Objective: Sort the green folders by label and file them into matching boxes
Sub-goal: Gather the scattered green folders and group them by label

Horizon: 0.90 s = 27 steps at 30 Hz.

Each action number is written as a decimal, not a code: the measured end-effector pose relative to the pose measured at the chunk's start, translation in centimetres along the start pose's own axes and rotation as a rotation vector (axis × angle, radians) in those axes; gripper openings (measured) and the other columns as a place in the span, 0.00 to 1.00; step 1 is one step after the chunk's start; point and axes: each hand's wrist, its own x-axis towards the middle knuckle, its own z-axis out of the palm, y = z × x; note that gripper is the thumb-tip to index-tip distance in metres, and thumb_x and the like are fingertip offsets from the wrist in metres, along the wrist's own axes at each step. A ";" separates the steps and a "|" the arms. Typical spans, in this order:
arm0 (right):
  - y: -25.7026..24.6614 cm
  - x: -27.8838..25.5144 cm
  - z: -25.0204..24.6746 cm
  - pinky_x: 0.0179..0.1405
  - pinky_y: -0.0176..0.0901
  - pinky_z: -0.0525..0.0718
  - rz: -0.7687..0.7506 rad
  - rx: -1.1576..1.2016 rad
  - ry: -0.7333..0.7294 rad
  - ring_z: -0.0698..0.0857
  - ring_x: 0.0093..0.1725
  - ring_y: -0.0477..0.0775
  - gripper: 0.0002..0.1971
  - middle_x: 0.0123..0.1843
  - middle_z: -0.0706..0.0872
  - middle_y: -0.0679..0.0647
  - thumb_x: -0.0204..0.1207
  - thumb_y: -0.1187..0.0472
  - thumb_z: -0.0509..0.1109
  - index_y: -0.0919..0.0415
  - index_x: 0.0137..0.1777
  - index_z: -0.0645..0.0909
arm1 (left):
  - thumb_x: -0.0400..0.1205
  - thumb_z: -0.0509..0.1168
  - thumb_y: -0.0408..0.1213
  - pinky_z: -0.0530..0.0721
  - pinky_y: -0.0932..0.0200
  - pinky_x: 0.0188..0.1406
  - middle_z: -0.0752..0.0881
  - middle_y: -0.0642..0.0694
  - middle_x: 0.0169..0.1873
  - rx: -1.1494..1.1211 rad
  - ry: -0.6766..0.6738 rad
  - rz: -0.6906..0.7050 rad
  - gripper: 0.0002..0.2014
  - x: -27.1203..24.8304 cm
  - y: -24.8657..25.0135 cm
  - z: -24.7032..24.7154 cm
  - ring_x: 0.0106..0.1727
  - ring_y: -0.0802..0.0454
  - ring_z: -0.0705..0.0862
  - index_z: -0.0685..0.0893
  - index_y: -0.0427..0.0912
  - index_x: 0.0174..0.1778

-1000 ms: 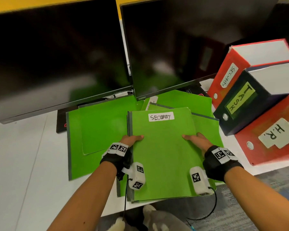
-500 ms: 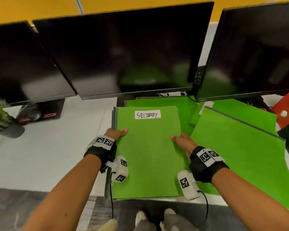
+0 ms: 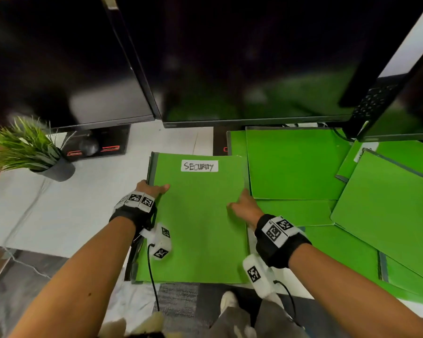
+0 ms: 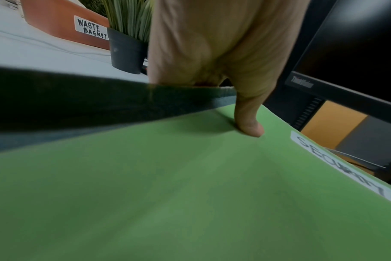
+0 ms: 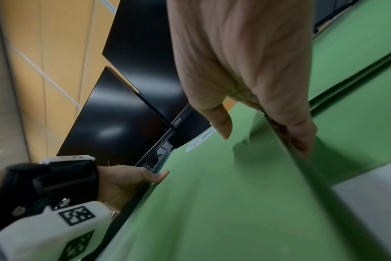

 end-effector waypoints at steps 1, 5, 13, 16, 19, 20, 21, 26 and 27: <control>-0.1 0.0 0.0 0.79 0.52 0.64 -0.001 -0.040 -0.020 0.61 0.80 0.63 0.36 0.82 0.57 0.65 0.80 0.66 0.61 0.68 0.82 0.44 | 0.75 0.72 0.48 0.71 0.42 0.73 0.67 0.33 0.77 0.003 0.001 0.000 0.44 0.6 -0.1 -0.1 0.75 0.34 0.70 0.58 0.32 0.79; -1.4 -0.4 -1.5 0.70 0.49 0.73 -0.121 -0.284 -0.068 0.73 0.72 0.63 0.22 0.75 0.72 0.63 0.81 0.69 0.56 0.68 0.75 0.66 | 0.76 0.70 0.48 0.73 0.42 0.71 0.70 0.31 0.74 0.037 0.032 -0.039 0.41 2.0 0.2 -0.5 0.72 0.33 0.72 0.60 0.31 0.78; -0.9 1.1 -6.0 0.68 0.52 0.71 -0.333 -0.738 0.292 0.71 0.68 0.60 0.28 0.71 0.73 0.61 0.75 0.60 0.67 0.56 0.76 0.67 | 0.77 0.69 0.46 0.57 0.37 0.78 0.53 0.32 0.80 0.385 0.249 0.213 0.44 -0.8 5.0 2.7 0.81 0.33 0.54 0.49 0.39 0.81; 0.6 1.9 -5.9 0.71 0.63 0.67 -0.243 -0.952 0.253 0.62 0.76 0.67 0.43 0.78 0.60 0.60 0.66 0.50 0.75 0.45 0.79 0.56 | 0.79 0.65 0.50 0.49 0.36 0.79 0.40 0.39 0.82 0.460 0.060 0.433 0.43 -3.0 6.6 6.2 0.83 0.36 0.42 0.43 0.49 0.82; 2.0 2.3 -5.8 0.73 0.67 0.66 -0.239 -1.015 0.252 0.58 0.78 0.72 0.35 0.80 0.55 0.64 0.73 0.56 0.69 0.41 0.77 0.58 | 0.78 0.64 0.55 0.47 0.32 0.78 0.38 0.44 0.82 0.516 -0.132 0.556 0.42 -4.6 7.2 9.7 0.83 0.38 0.37 0.44 0.57 0.82; 2.2 2.3 -5.9 0.74 0.66 0.68 -0.249 -1.033 0.265 0.58 0.78 0.73 0.30 0.80 0.56 0.65 0.77 0.60 0.64 0.43 0.77 0.60 | 0.77 0.63 0.57 0.47 0.30 0.77 0.36 0.45 0.82 0.553 -0.155 0.560 0.43 -4.9 7.2 10.4 0.82 0.38 0.35 0.43 0.59 0.81; 2.5 2.1 -6.2 0.73 0.64 0.69 -0.254 -1.058 0.264 0.59 0.78 0.74 0.28 0.80 0.57 0.66 0.79 0.64 0.59 0.45 0.77 0.61 | 0.77 0.63 0.58 0.47 0.28 0.76 0.35 0.45 0.82 0.579 -0.165 0.551 0.43 -5.0 7.2 11.0 0.82 0.38 0.34 0.42 0.60 0.81; 2.4 0.9 -8.2 0.57 0.54 0.83 -0.414 -1.116 0.286 0.75 0.69 0.67 0.30 0.78 0.66 0.65 0.77 0.75 0.53 0.53 0.77 0.61 | 0.77 0.64 0.58 0.47 0.26 0.75 0.34 0.46 0.82 0.592 -0.147 0.528 0.44 -5.0 7.2 11.3 0.82 0.38 0.34 0.42 0.61 0.81; 1.9 0.5 -8.5 0.54 0.53 0.84 -0.454 -1.070 0.306 0.78 0.66 0.66 0.31 0.77 0.68 0.65 0.76 0.77 0.53 0.53 0.77 0.61 | 0.76 0.64 0.58 0.48 0.26 0.75 0.35 0.45 0.82 0.582 -0.146 0.525 0.44 -5.0 7.3 11.2 0.82 0.37 0.35 0.43 0.60 0.81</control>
